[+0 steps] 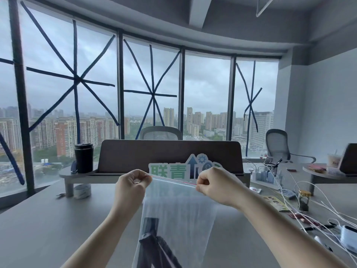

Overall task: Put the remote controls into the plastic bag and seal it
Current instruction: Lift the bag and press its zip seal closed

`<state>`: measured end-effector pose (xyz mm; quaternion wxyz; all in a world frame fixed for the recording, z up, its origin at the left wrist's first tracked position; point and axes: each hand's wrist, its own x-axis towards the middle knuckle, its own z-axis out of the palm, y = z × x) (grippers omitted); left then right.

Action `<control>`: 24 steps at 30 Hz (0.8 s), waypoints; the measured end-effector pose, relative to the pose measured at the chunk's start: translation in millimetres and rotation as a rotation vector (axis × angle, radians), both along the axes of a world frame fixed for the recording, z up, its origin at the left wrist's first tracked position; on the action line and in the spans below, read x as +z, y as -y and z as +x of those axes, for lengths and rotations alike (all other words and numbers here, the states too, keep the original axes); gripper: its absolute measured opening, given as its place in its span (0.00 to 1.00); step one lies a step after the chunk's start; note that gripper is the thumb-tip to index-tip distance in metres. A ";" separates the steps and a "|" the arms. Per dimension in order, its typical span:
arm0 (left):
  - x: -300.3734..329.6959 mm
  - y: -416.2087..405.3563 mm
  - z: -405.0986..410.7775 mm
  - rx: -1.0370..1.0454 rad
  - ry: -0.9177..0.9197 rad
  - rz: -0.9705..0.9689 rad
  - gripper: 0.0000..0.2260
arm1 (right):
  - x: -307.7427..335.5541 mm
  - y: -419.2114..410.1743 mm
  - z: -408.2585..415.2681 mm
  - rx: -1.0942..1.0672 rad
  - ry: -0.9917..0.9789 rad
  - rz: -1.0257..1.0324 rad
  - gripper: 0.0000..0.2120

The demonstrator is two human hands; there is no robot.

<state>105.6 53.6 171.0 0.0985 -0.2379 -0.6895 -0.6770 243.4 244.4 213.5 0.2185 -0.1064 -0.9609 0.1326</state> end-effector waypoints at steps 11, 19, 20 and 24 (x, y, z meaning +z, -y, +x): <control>-1.1 18.8 -19.6 0.010 0.012 0.012 0.11 | -5.2 -0.6 2.2 0.010 -0.035 0.026 0.08; 2.1 26.3 -30.2 0.017 0.009 0.026 0.11 | -7.6 -4.5 -8.2 -0.015 -0.030 -0.024 0.11; 2.7 28.6 -31.6 0.021 0.006 0.021 0.11 | -8.7 -3.4 -9.9 -0.020 -0.036 -0.010 0.12; 5.9 38.8 -44.8 0.051 0.028 0.054 0.09 | -2.2 8.3 -22.9 -0.004 -0.111 0.072 0.13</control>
